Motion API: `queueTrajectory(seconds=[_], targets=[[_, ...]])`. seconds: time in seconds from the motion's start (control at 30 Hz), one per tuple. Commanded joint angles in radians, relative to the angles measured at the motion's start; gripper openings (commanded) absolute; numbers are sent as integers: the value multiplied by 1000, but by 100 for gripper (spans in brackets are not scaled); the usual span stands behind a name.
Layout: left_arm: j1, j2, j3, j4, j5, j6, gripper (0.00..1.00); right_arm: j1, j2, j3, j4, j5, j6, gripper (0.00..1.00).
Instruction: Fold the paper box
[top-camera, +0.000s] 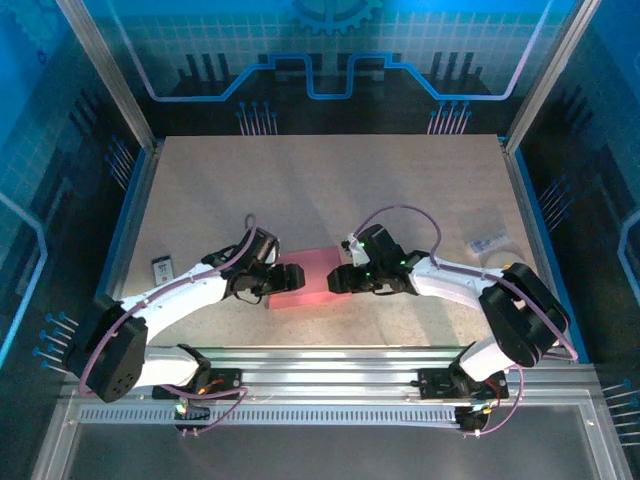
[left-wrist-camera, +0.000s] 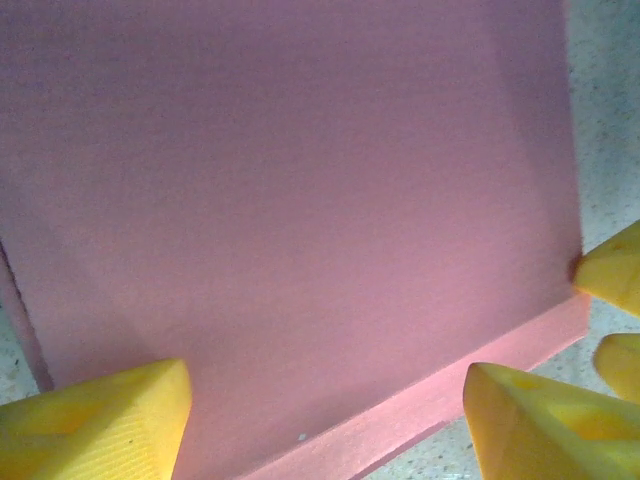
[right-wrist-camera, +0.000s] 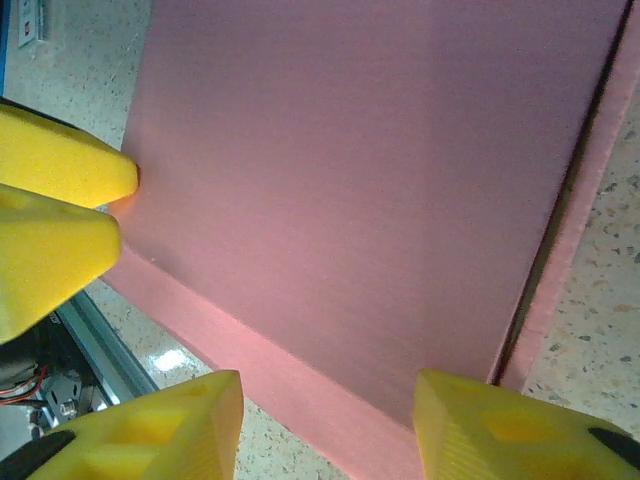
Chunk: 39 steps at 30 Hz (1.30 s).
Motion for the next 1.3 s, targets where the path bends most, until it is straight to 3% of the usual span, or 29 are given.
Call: queueTrajectory(seconds=[0.0, 0.77, 1.0, 1.07, 1.17, 1.27], targets=[[4, 19, -45, 39, -15, -10, 73, 19, 19, -1, 8, 31, 7, 49], [-7, 78, -100, 103, -33, -42, 73, 69, 56, -33, -17, 154, 36, 49], [-6, -43, -36, 26, -38, -37, 75, 78, -48, 15, -74, 169, -33, 50], [-5, -79, -5, -26, -48, -31, 82, 79, -93, 15, -85, 175, -45, 51], [-5, -135, 24, -88, -59, -10, 96, 80, -161, 14, -114, 200, -48, 61], [-4, -201, 27, -130, -79, -3, 99, 74, -206, 32, -182, 280, -34, 95]])
